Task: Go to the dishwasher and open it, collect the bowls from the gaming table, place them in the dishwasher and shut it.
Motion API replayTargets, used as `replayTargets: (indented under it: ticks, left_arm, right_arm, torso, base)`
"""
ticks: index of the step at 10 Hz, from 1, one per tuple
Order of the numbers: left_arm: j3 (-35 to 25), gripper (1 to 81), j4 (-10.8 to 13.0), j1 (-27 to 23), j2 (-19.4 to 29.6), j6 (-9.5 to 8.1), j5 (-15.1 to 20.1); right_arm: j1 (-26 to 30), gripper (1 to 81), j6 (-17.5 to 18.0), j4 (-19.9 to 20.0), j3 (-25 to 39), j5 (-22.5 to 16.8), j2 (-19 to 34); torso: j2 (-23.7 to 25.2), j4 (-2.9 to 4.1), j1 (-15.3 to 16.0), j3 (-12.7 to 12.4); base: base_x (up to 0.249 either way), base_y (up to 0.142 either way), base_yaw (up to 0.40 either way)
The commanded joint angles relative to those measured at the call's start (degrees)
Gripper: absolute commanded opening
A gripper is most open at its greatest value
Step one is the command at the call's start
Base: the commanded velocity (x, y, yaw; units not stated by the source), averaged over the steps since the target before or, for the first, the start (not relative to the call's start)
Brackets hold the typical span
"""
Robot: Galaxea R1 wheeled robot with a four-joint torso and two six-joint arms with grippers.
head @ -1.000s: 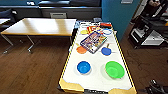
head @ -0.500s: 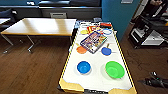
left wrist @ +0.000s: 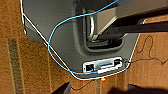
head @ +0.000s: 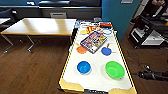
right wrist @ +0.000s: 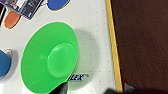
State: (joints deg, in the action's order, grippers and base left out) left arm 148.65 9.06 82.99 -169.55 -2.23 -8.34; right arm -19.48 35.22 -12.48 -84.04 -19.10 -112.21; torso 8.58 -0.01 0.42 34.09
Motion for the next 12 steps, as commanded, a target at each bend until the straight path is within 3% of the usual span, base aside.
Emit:
replayTargets:
  ticks: [1,5,8,12]
  left_arm:
    - [-0.2,81.1,-0.09,0.2,0.17,-0.05,4.03]
    - [0.41,81.1,-0.18,0.12,-0.01,-0.14,4.03]
    - [0.5,81.1,-0.62,0.2,0.17,-0.14,4.12]
    - [0.5,81.1,-1.23,0.19,0.26,-0.05,4.12]
  right_arm:
    - [6.42,81.1,0.46,3.17,-4.0,-0.5,-0.23]
    - [5.36,81.1,3.63,3.17,-7.35,9.96,-1.73]
    - [6.68,81.1,3.63,3.08,-8.93,10.49,-6.02]
    - [3.96,81.1,4.07,3.25,-12.36,10.93,-11.57]
  torso:
    - [0.0,0.0,0.0,0.0]
    - [-0.02,0.0,0.0,0.0]
    - [-0.02,0.0,0.02,0.0]
    - [-0.02,0.0,0.02,0.02]
  base:
    - [0.0,0.0,0.0]
    - [0.0,0.0,0.0]
    - [0.0,0.0,0.0]
    - [0.0,0.0,0.0]
